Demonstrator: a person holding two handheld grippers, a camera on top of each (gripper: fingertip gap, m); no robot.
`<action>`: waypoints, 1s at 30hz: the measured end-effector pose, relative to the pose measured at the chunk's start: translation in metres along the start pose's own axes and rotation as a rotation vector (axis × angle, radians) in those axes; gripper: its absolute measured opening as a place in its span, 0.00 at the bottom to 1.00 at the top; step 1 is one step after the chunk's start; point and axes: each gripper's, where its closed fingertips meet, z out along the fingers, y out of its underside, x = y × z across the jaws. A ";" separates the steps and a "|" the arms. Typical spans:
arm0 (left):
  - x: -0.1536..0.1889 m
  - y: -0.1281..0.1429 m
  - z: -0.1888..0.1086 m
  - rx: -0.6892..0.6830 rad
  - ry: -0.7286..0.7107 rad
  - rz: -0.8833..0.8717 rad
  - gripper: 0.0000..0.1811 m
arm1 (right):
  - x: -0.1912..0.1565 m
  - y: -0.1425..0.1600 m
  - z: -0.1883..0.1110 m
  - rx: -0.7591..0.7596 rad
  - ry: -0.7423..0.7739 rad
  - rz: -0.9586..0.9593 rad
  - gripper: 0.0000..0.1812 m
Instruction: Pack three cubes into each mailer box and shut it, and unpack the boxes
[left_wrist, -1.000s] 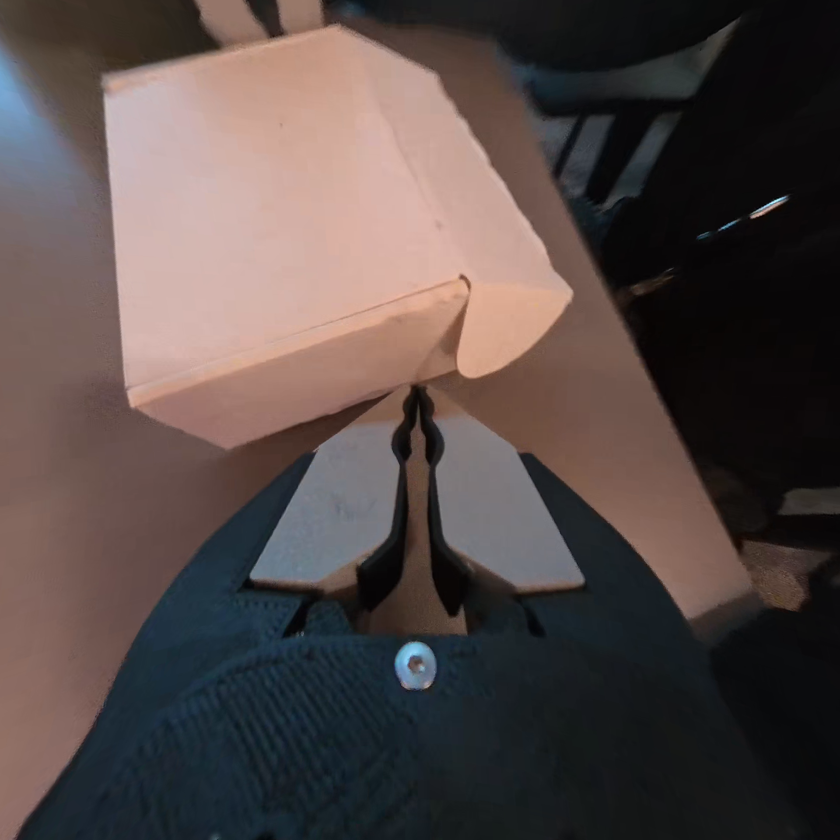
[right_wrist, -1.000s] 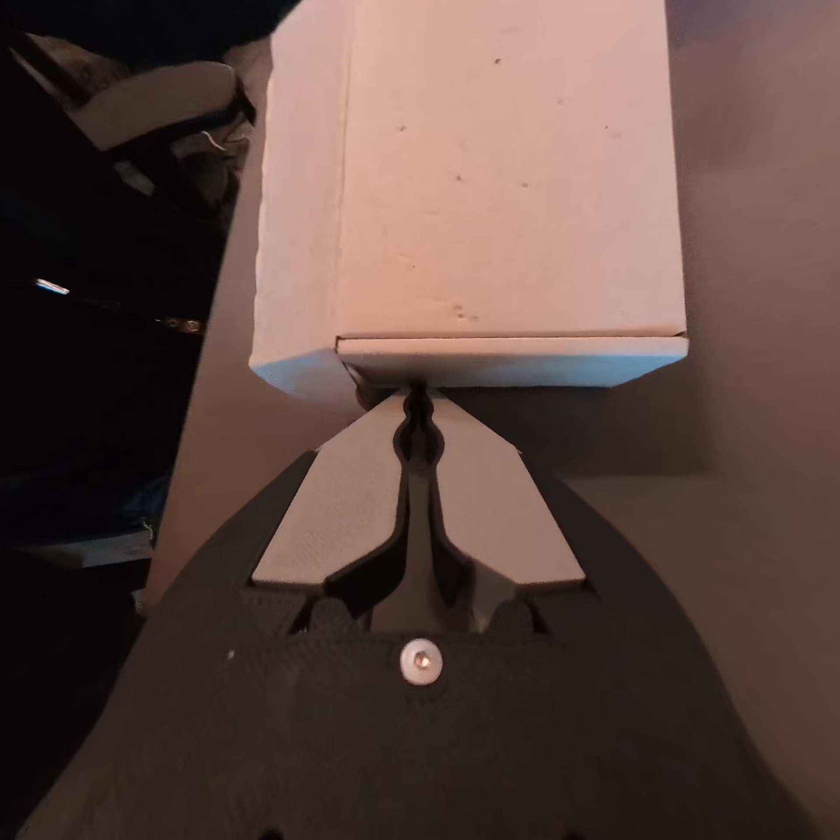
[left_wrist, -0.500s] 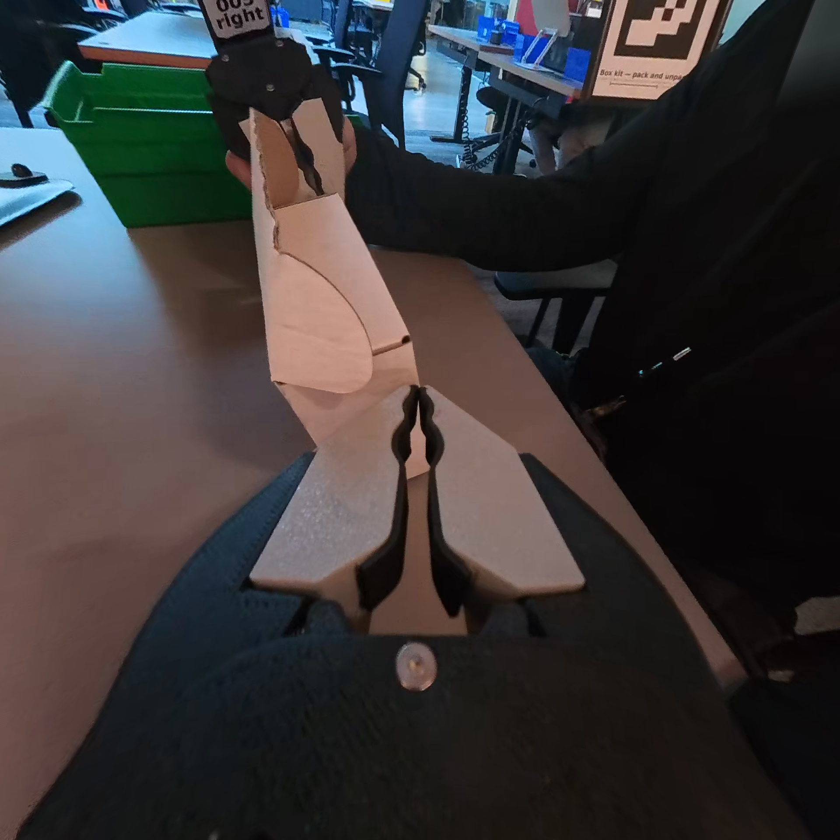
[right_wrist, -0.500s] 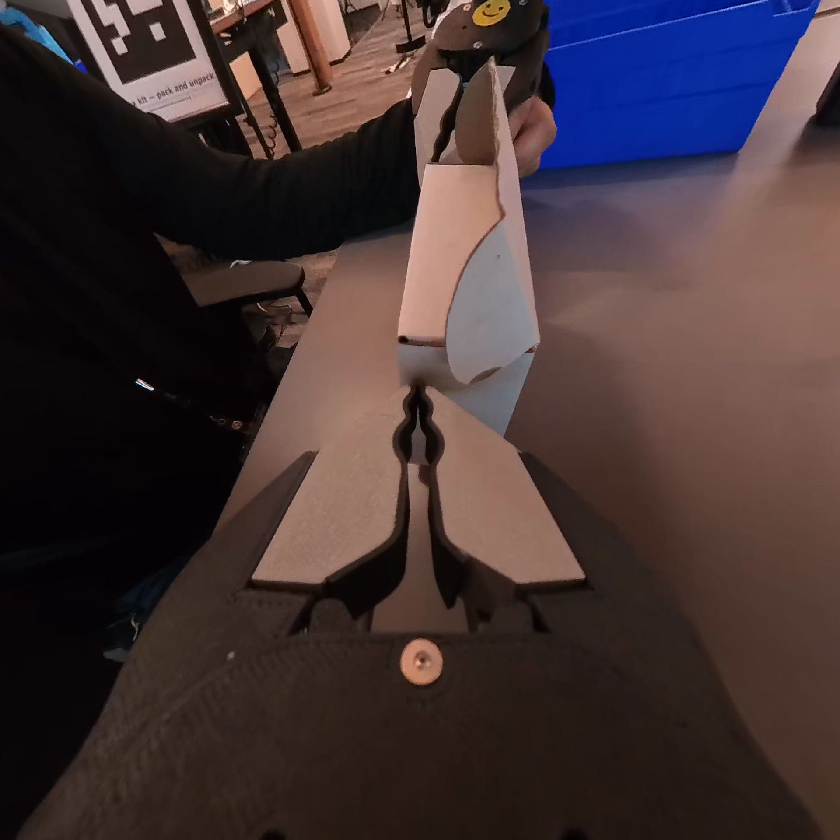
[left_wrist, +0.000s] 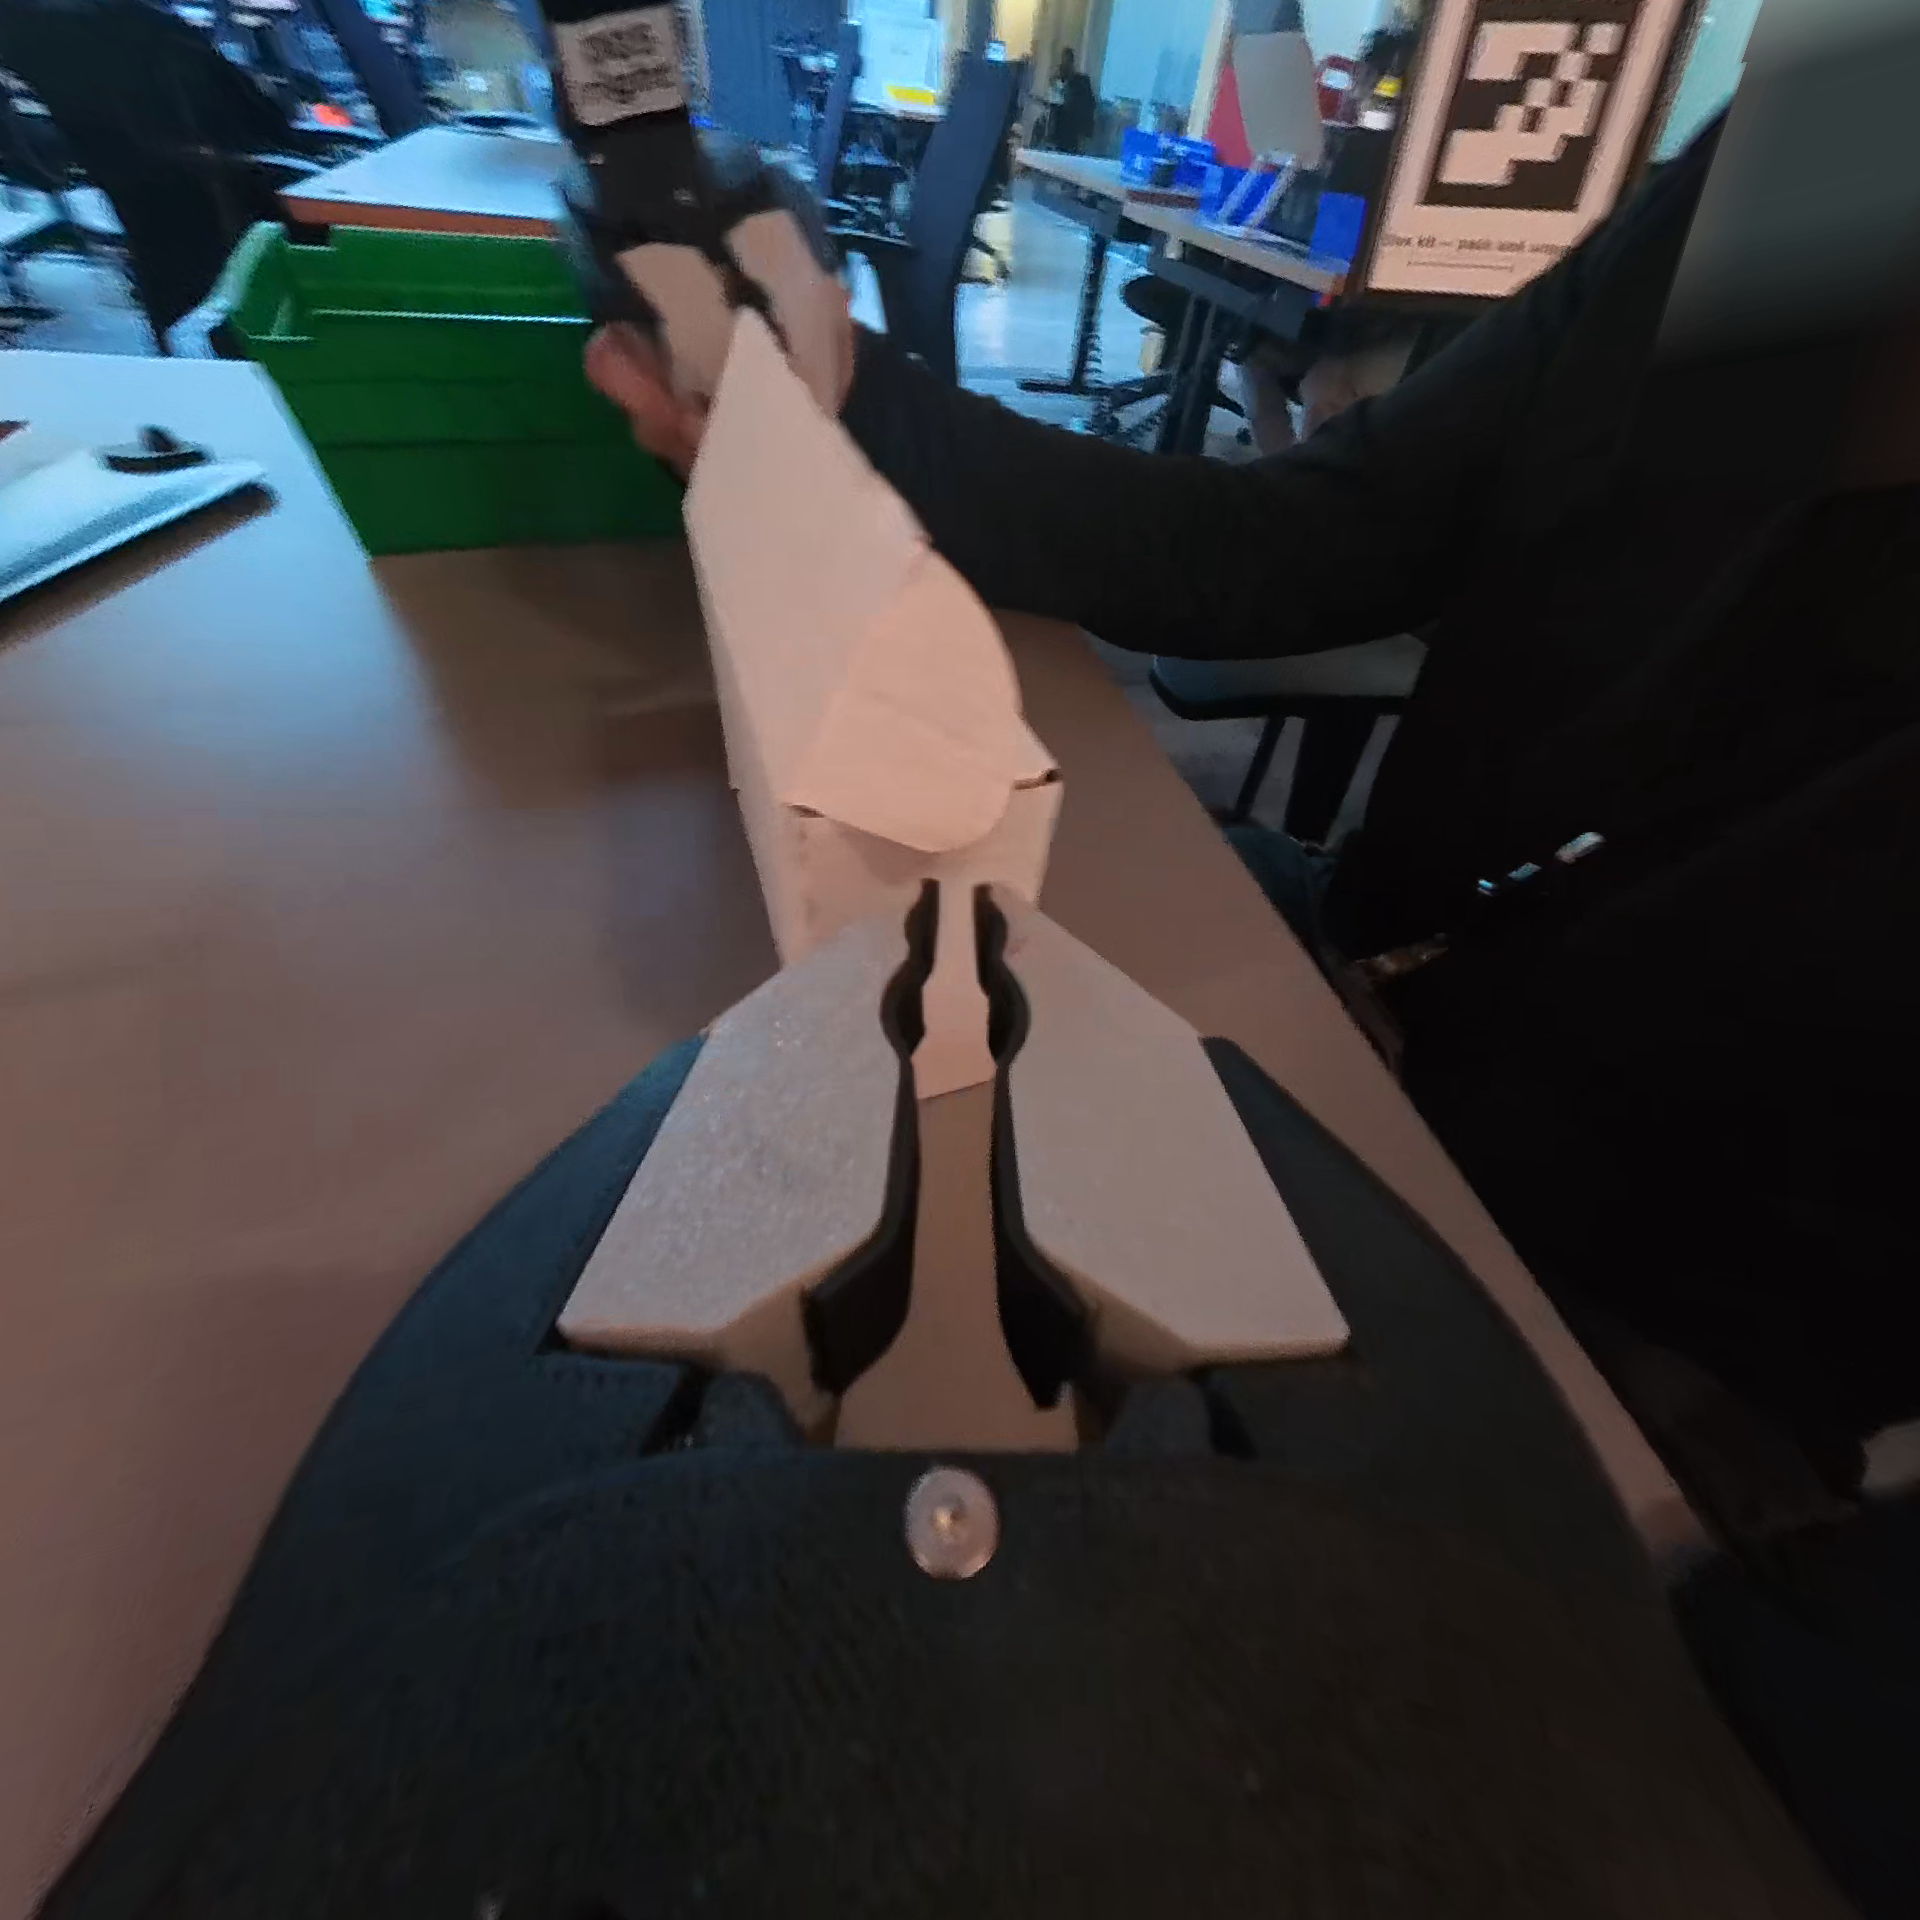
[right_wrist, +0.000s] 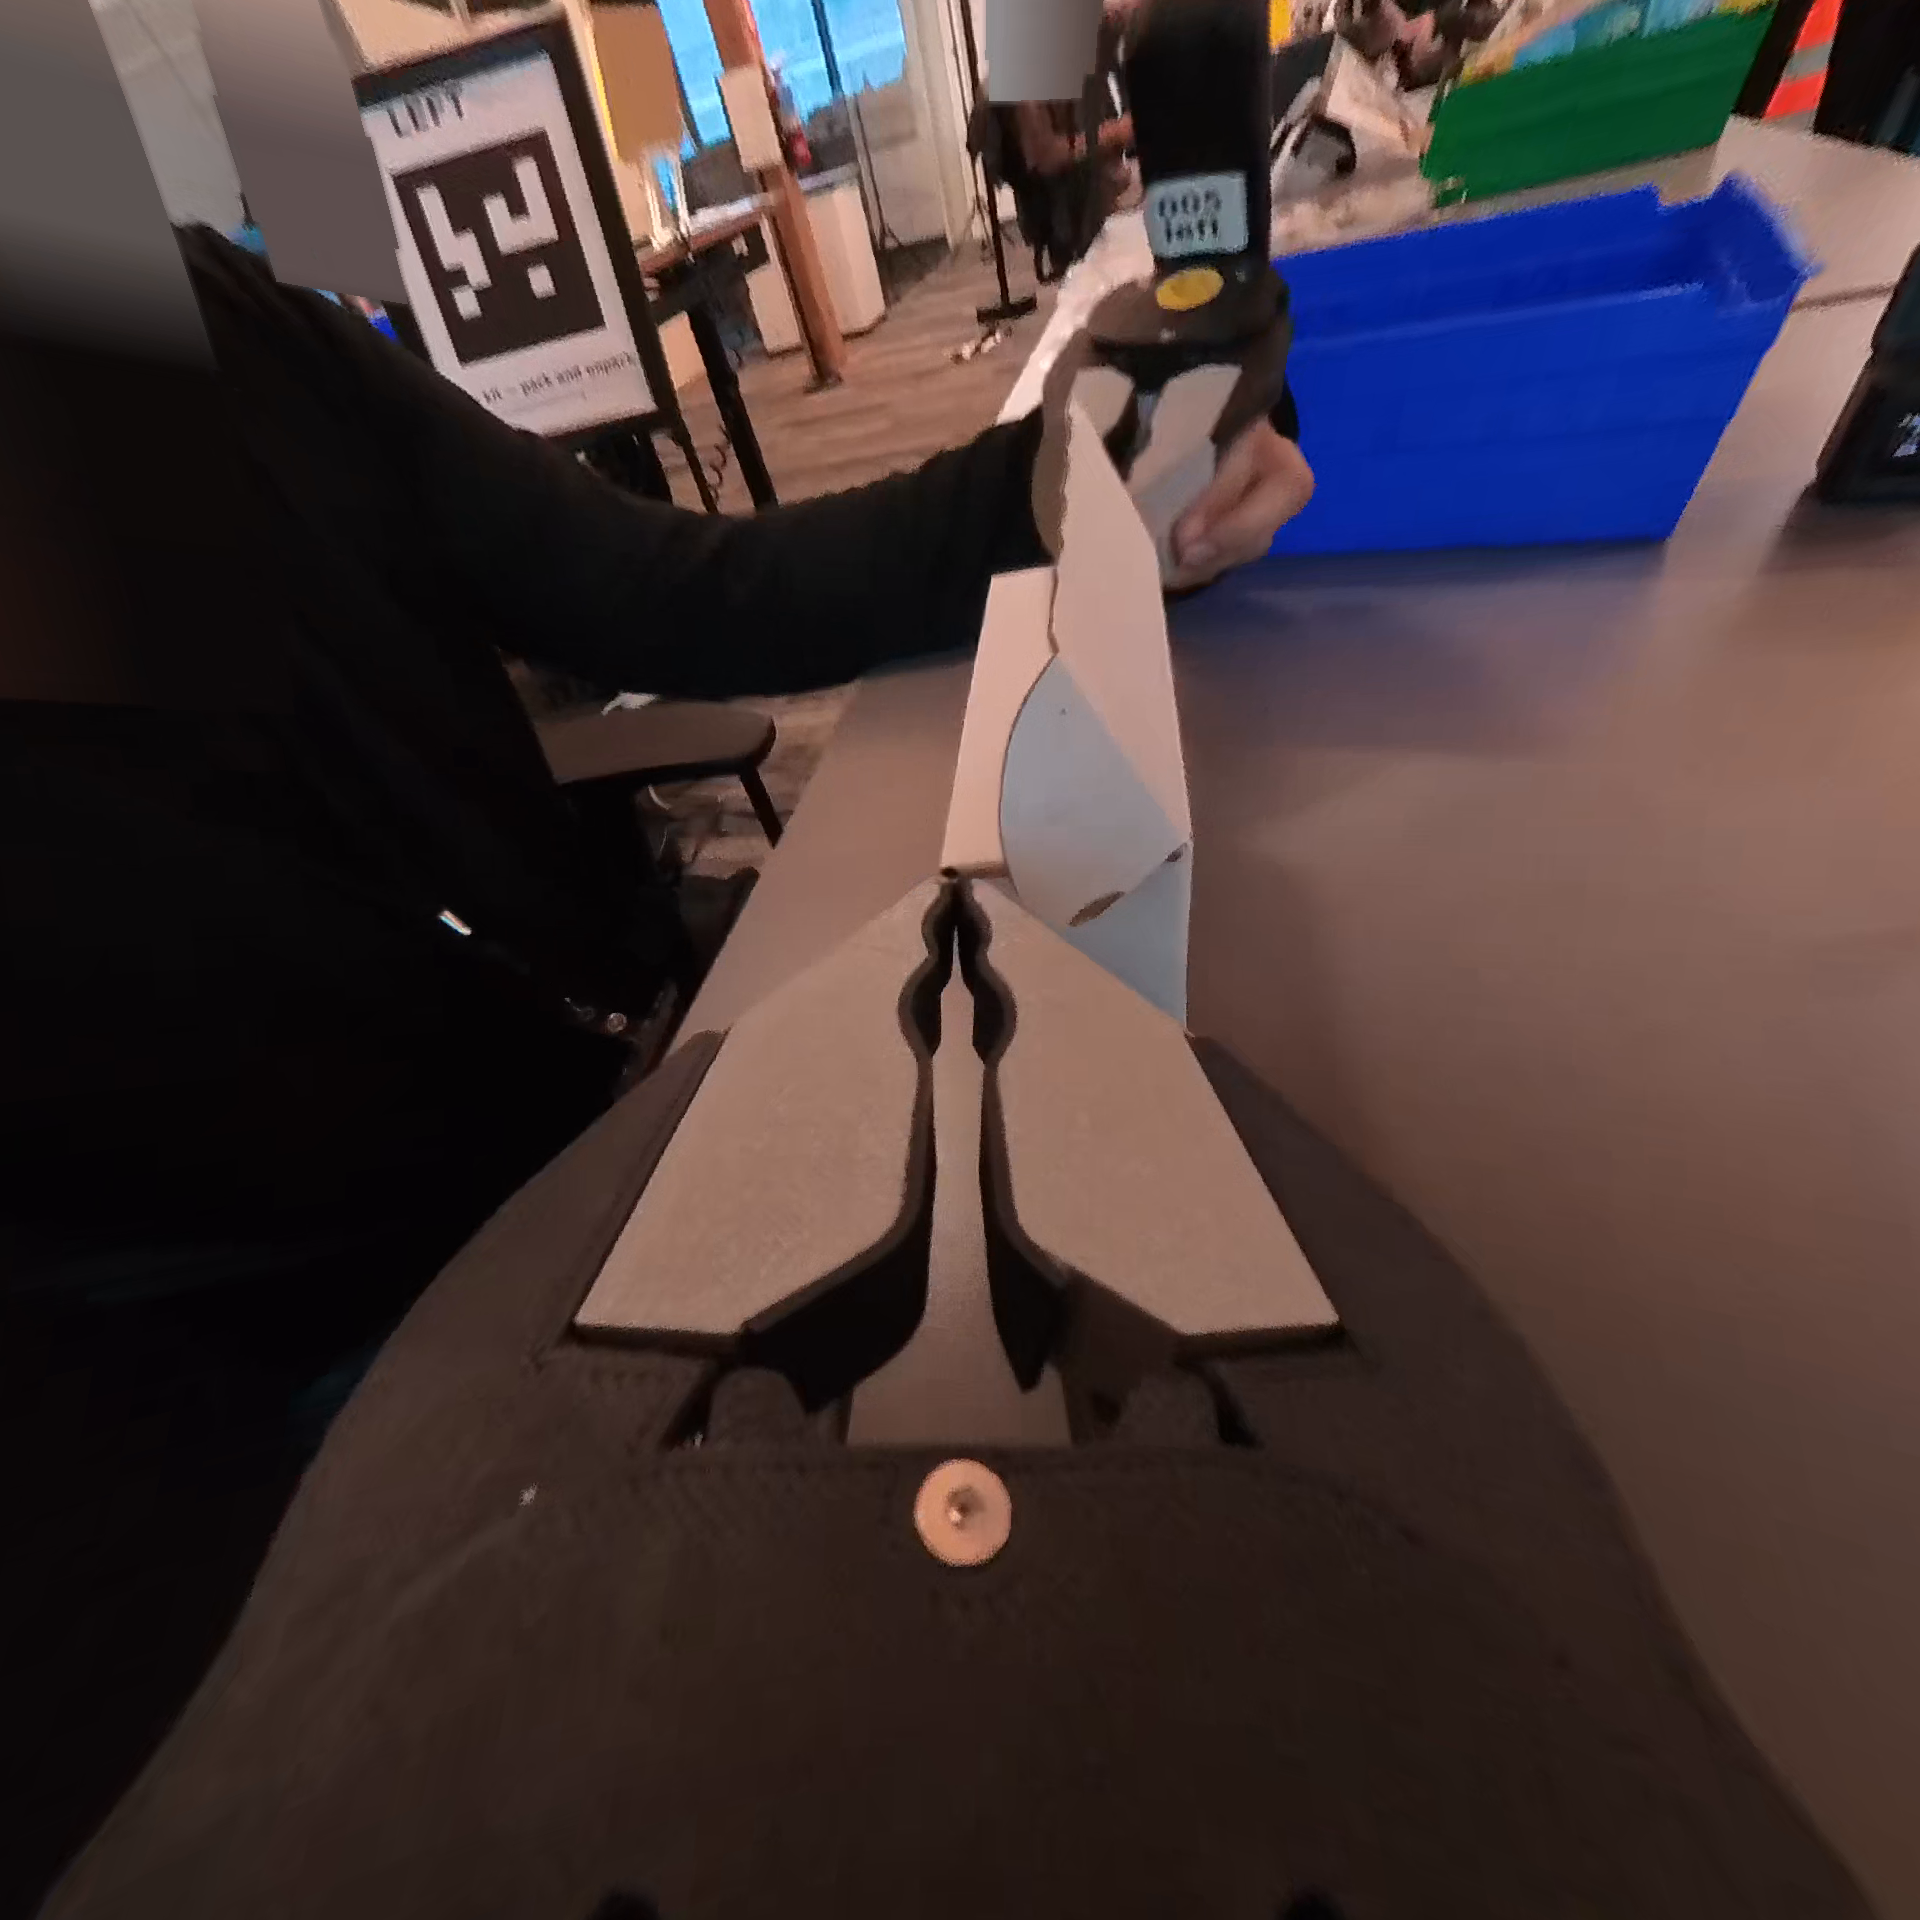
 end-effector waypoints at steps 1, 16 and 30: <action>-0.006 -0.001 -0.001 0.005 -0.038 -0.009 0.06 | 0.000 -0.004 -0.003 0.022 0.003 -0.006 0.00; -0.013 -0.033 0.004 0.171 -0.088 0.044 0.19 | 0.016 -0.023 0.010 0.153 0.002 0.013 0.16; 0.000 -0.042 0.014 0.206 -0.024 0.049 0.20 | 0.018 -0.022 0.007 0.169 0.023 -0.023 0.21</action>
